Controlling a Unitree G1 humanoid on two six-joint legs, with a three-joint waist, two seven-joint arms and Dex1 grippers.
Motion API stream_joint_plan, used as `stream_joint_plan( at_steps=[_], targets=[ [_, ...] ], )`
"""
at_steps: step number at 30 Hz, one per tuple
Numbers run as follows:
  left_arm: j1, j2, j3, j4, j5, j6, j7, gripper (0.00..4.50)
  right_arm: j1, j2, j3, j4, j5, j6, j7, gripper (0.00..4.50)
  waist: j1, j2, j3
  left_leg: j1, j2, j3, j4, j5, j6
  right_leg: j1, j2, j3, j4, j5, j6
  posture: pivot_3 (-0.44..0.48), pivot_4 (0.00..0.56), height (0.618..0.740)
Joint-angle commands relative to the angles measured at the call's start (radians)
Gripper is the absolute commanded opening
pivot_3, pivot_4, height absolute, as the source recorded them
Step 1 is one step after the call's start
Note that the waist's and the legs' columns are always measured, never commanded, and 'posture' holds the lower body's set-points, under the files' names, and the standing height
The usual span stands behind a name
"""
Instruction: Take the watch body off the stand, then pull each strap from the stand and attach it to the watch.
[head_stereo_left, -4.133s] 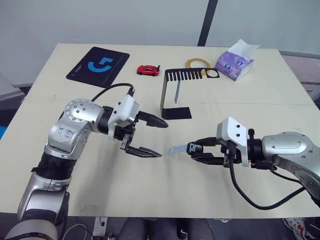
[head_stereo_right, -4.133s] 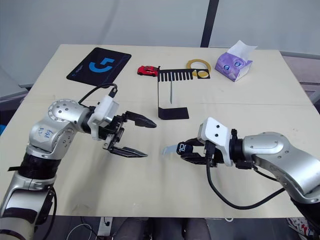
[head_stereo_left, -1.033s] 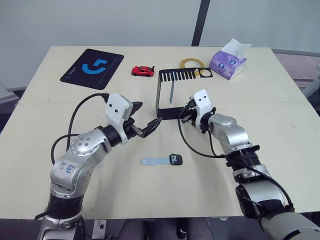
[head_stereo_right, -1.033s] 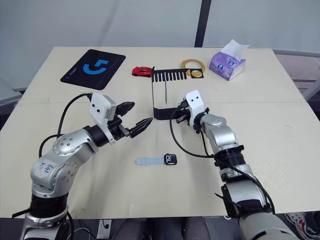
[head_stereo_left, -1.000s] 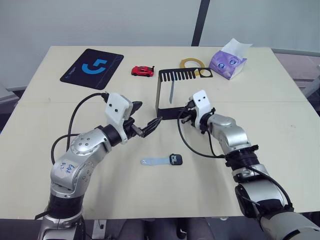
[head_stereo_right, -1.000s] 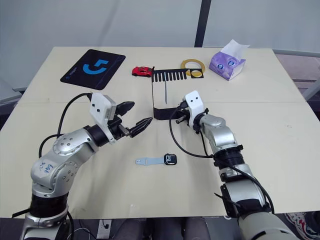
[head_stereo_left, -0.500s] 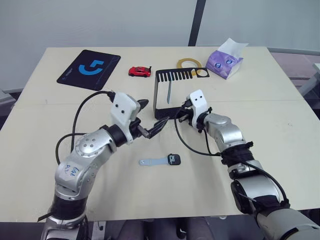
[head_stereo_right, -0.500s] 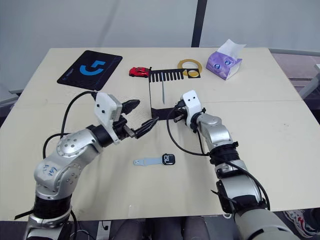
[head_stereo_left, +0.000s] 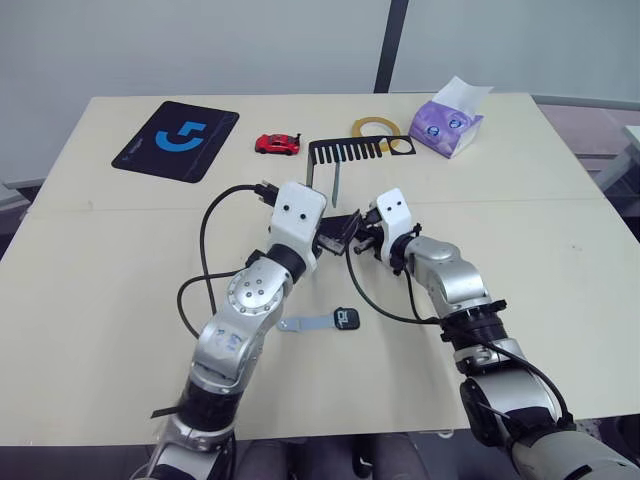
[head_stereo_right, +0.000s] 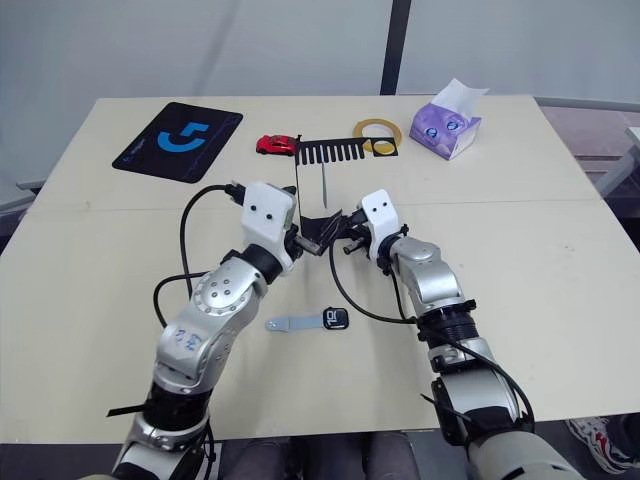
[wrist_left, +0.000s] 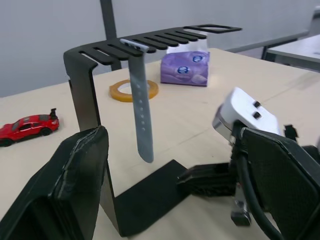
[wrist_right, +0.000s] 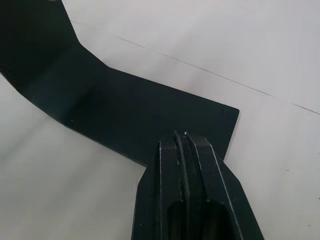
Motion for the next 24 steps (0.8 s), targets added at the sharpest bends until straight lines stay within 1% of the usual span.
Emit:
stream_joint_plan(
  at_steps=[1,6,9,12,18,24],
  targets=[
    [-0.031,-0.034,-0.024,0.019,0.061,-0.055,0.028,4.50,0.022,0.016,0.024,0.027,-0.022,0.035,-0.009,0.04,0.000,0.000,0.000,0.000,0.000,0.000,0.000,0.000,0.000,0.000,0.000,0.000,0.000,0.000,0.000,0.000,0.150,0.738],
    [-0.042,-0.097,-0.031,0.076,0.089,-0.097,0.045,4.50,0.023,0.018,0.025,0.020,-0.024,0.039,-0.007,0.04,0.000,0.000,0.000,0.000,0.000,0.000,0.000,0.000,0.000,0.000,0.000,0.000,0.000,0.000,0.000,0.000,0.150,0.738],
    [-0.053,-0.119,-0.033,0.093,0.106,-0.115,0.045,3.66,0.019,0.015,0.025,0.031,-0.026,0.036,-0.005,0.00,0.000,0.000,0.000,0.000,0.000,0.000,0.000,0.000,0.000,0.000,0.000,0.000,0.000,0.000,0.000,0.000,0.150,0.738],
    [-0.053,-0.133,-0.029,0.094,0.119,-0.112,0.043,2.31,0.016,0.014,0.026,0.038,-0.028,0.036,-0.003,0.00,0.000,0.000,0.000,0.000,0.000,0.000,0.000,0.000,0.000,0.000,-0.001,0.000,0.000,0.000,0.000,0.000,0.150,0.738],
    [-0.083,-0.139,-0.005,0.147,0.170,-0.155,0.074,2.31,0.013,0.016,0.022,0.048,-0.031,0.033,-0.001,0.00,0.000,0.000,0.000,0.000,0.000,0.000,0.000,0.000,0.001,0.000,-0.001,0.000,0.000,0.000,0.000,0.000,0.150,0.738],
    [-0.088,-0.159,0.004,0.190,0.181,-0.192,0.079,2.31,0.010,0.015,0.020,0.050,-0.032,0.036,0.001,0.00,0.000,0.000,0.000,-0.001,0.000,0.000,0.000,0.000,0.001,0.000,-0.001,-0.001,0.000,0.000,0.000,0.000,0.150,0.738]
  ],
)
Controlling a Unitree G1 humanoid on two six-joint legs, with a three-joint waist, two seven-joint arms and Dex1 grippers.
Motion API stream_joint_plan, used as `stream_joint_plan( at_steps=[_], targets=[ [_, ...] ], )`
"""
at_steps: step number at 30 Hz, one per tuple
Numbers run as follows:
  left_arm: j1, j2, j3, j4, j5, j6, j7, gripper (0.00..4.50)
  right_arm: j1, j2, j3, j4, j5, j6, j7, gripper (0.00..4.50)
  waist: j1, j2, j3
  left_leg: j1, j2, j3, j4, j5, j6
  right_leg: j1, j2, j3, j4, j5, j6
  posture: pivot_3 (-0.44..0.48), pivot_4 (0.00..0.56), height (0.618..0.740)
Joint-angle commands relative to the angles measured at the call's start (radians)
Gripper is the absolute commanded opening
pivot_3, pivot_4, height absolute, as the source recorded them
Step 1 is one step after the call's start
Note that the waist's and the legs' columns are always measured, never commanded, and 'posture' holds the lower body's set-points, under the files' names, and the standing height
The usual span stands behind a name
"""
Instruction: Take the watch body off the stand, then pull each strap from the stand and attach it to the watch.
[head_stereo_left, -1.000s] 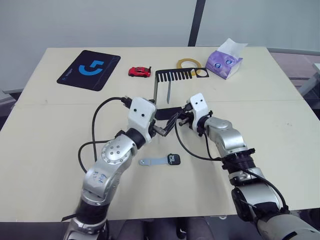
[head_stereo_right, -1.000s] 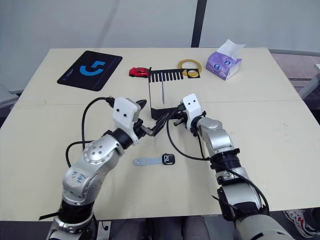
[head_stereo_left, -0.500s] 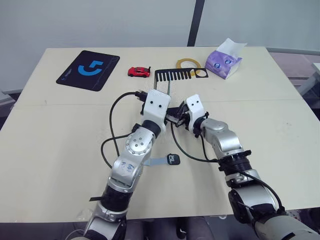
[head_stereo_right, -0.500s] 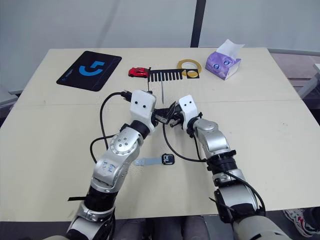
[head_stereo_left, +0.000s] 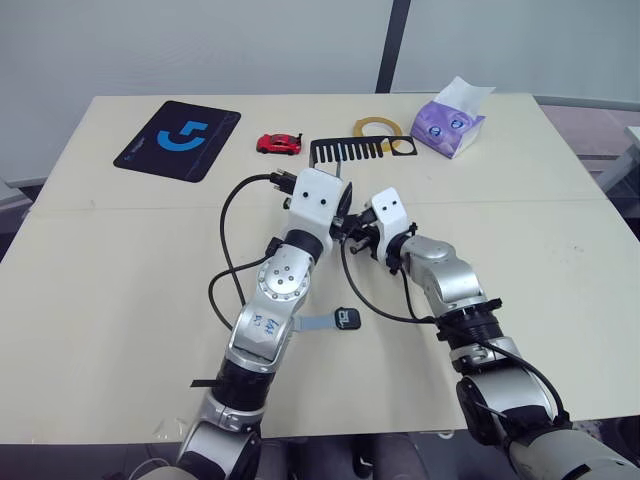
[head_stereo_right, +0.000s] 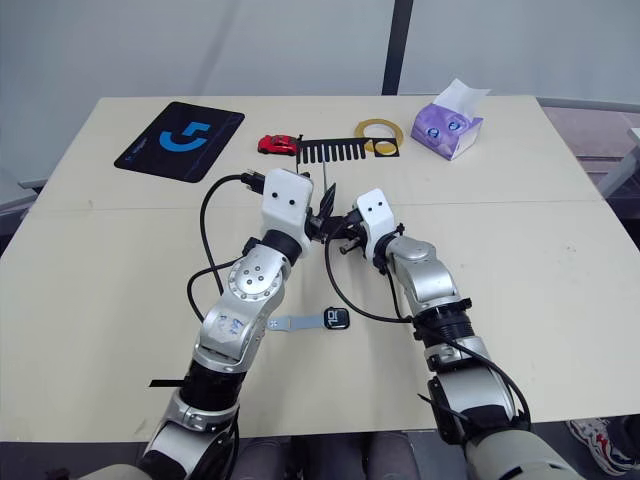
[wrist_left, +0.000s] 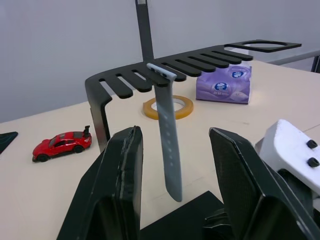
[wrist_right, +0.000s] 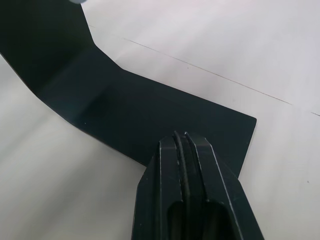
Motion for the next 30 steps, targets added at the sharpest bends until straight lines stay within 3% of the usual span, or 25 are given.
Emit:
stream_joint_plan(
  at_steps=[1,25,28,30],
  targets=[
    [-0.018,-0.036,0.001,0.009,0.012,-0.036,0.011,2.31,0.018,0.003,0.016,0.044,-0.015,0.034,0.004,0.00,0.000,0.000,0.000,0.000,0.000,0.000,0.000,0.000,0.000,0.000,0.000,0.000,0.000,0.000,0.000,0.000,0.150,0.738],
    [-0.157,-0.132,0.075,0.297,0.028,-0.130,0.140,2.31,0.015,0.003,0.014,0.042,-0.016,0.030,0.007,0.00,0.001,0.000,0.000,0.000,0.000,0.000,0.000,0.000,0.000,0.000,0.000,-0.001,0.000,0.000,0.000,0.000,0.150,0.738],
    [-0.168,-0.132,0.076,0.315,0.027,-0.139,0.144,1.58,0.017,0.002,0.013,0.036,-0.015,0.032,0.007,0.00,0.001,0.000,0.000,0.000,0.000,0.000,0.000,0.000,0.000,0.000,0.000,-0.001,0.000,0.000,0.000,0.000,0.150,0.738],
    [-0.170,-0.135,0.077,0.319,0.028,-0.142,0.144,0.66,0.019,0.001,0.011,0.033,-0.015,0.033,0.007,0.00,0.002,0.000,0.000,0.000,0.000,0.000,0.000,0.000,0.000,0.000,-0.001,-0.001,0.000,0.000,0.000,0.000,0.150,0.738]
  ],
)
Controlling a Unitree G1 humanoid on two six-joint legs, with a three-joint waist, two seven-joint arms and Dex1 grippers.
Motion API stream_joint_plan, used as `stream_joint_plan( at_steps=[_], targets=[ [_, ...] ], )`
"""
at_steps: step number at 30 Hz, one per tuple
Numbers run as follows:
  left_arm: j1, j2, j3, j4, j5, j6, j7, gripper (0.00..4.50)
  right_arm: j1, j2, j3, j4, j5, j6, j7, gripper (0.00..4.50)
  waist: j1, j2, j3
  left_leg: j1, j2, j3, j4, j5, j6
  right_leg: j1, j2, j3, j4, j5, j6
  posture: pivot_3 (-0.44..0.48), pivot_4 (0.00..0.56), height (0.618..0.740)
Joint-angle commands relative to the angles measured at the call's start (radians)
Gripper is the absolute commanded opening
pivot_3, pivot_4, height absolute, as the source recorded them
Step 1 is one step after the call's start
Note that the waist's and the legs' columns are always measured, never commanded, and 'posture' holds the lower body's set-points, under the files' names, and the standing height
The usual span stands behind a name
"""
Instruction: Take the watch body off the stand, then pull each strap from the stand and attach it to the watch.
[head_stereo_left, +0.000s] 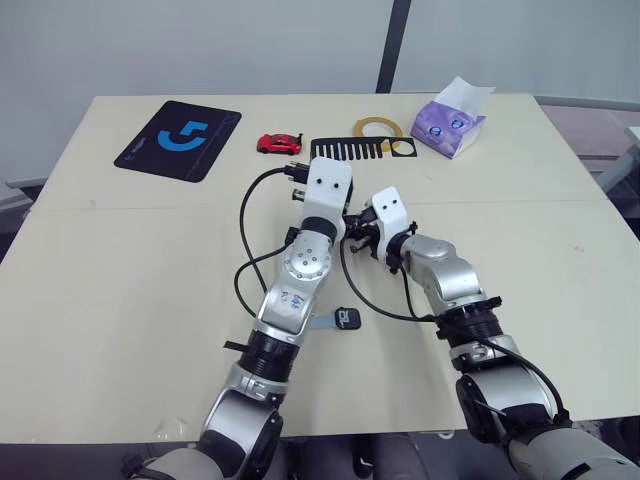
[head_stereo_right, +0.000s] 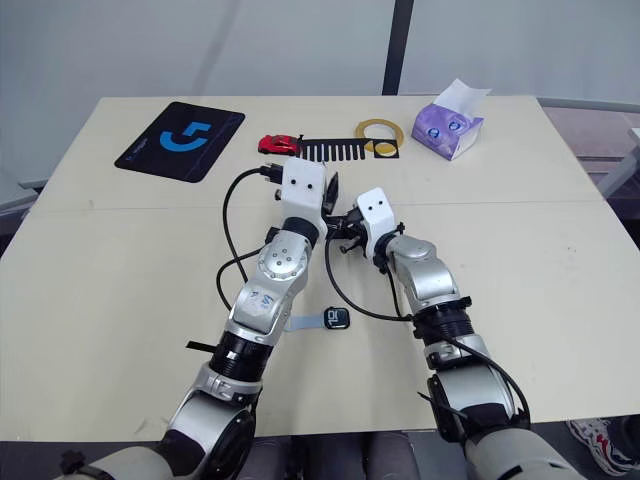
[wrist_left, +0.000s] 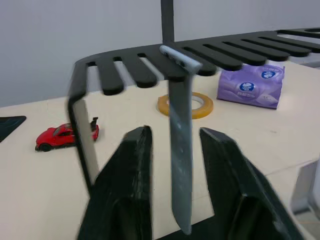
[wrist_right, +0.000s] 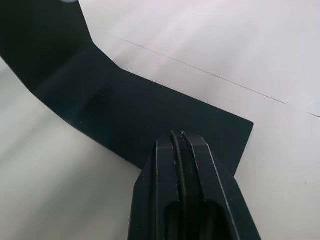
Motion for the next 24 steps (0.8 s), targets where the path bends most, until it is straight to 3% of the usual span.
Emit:
stream_joint_plan(
  at_steps=[1,2,24],
  targets=[
    [-0.024,-0.036,0.006,0.010,0.002,-0.014,0.012,0.27,0.030,0.001,0.018,0.016,-0.015,0.033,0.001,0.00,0.002,0.000,0.000,0.000,0.000,0.000,0.000,0.000,0.000,0.000,0.000,0.000,0.000,0.000,0.000,0.000,0.150,0.738],
    [-0.024,-0.038,0.006,0.009,0.002,-0.014,0.011,0.05,0.031,0.001,0.017,0.015,-0.015,0.033,0.001,0.00,0.003,0.000,0.000,0.000,0.000,0.000,0.000,0.000,0.000,0.000,0.000,0.000,0.000,0.000,0.000,0.000,0.150,0.738],
    [0.014,-0.051,-0.033,-0.107,-0.036,0.011,-0.048,0.05,0.026,0.003,0.013,0.017,-0.014,0.036,0.002,0.00,0.002,0.000,0.000,0.000,0.000,0.000,0.000,0.000,0.000,0.000,0.000,-0.001,-0.001,0.000,0.000,0.000,0.150,0.738]
  ],
)
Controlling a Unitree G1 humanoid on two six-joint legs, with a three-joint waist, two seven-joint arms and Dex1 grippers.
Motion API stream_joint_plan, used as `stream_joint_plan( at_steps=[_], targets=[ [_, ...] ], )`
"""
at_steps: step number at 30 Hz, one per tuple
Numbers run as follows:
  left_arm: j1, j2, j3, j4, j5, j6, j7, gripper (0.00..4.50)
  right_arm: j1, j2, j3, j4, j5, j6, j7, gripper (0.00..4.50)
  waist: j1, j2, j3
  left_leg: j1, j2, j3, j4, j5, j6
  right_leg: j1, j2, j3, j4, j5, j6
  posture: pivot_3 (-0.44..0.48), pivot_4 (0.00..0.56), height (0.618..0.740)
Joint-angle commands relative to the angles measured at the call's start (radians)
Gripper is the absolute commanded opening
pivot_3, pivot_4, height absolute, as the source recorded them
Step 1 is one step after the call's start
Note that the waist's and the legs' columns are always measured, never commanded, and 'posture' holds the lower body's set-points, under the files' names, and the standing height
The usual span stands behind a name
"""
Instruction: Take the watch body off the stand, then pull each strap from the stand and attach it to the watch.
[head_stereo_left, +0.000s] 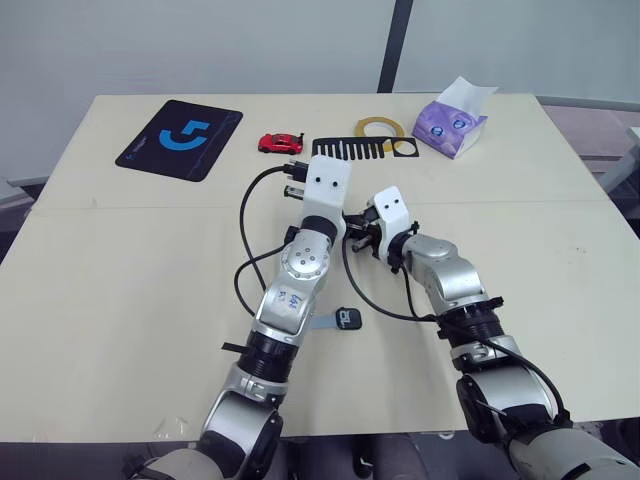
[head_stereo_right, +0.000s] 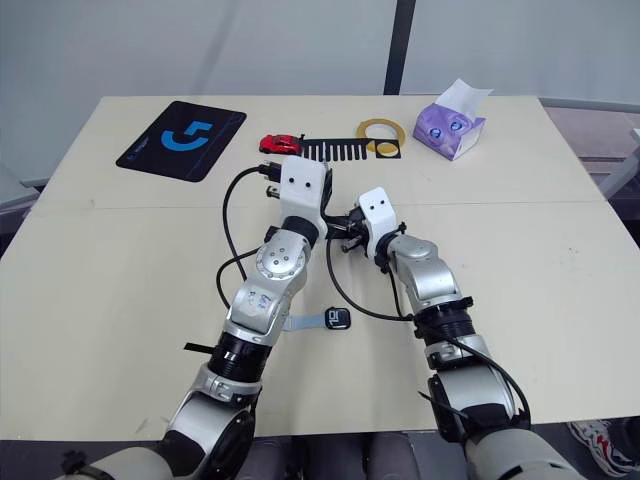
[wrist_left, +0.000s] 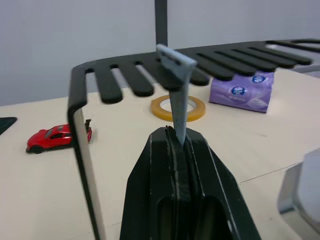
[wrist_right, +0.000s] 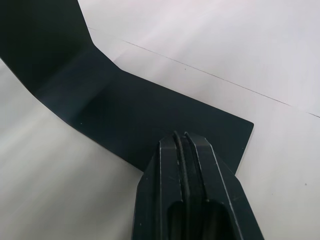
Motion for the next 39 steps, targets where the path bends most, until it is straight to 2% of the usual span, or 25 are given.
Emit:
stream_joint_plan(
  at_steps=[1,10,28,31,34,39],
  targets=[
    [0.007,-0.047,-0.013,-0.066,-0.005,-0.004,-0.005,0.05,0.024,0.005,0.018,0.024,-0.012,0.029,0.002,0.00,0.000,0.000,0.000,0.000,0.000,0.000,0.000,0.000,0.000,0.000,0.000,0.000,0.000,0.000,0.000,0.000,0.150,0.738],
    [0.043,-0.029,-0.020,-0.133,-0.006,0.025,-0.024,0.05,0.023,0.005,0.018,0.024,-0.011,0.031,0.004,0.00,-0.001,0.000,0.000,0.000,0.000,0.000,0.000,0.000,0.000,0.000,0.000,0.000,0.000,0.000,0.000,0.000,0.150,0.738],
    [0.144,0.044,-0.024,-0.326,-0.024,0.155,-0.156,0.05,0.006,0.012,0.014,0.065,-0.013,0.011,0.004,0.00,-0.004,0.000,0.000,0.000,0.000,0.000,-0.001,0.000,0.000,0.000,0.000,0.000,-0.001,0.000,0.000,0.000,0.150,0.738],
    [0.178,0.072,-0.008,-0.376,-0.068,0.185,-0.224,0.05,-0.001,0.012,0.011,0.072,-0.013,0.008,0.004,0.00,-0.005,0.000,0.000,0.000,0.000,0.000,-0.001,0.000,0.000,0.000,0.000,0.000,-0.001,0.000,0.000,0.000,0.150,0.738],
    [0.213,0.098,0.014,-0.429,-0.165,0.244,-0.324,0.05,-0.006,0.008,0.007,0.072,-0.010,0.007,0.006,0.00,-0.006,0.000,0.000,0.000,0.001,0.000,0.000,0.000,0.000,0.000,0.000,0.000,-0.001,0.000,0.000,0.000,0.150,0.738],
    [0.227,0.221,0.091,-0.480,-0.344,0.252,-0.541,0.05,0.001,-0.007,-0.004,0.050,-0.002,-0.013,0.026,0.00,-0.006,0.000,0.000,0.000,0.001,-0.001,0.000,0.000,0.000,0.000,-0.001,0.001,-0.001,0.000,0.000,0.000,0.150,0.738]
  ],
)
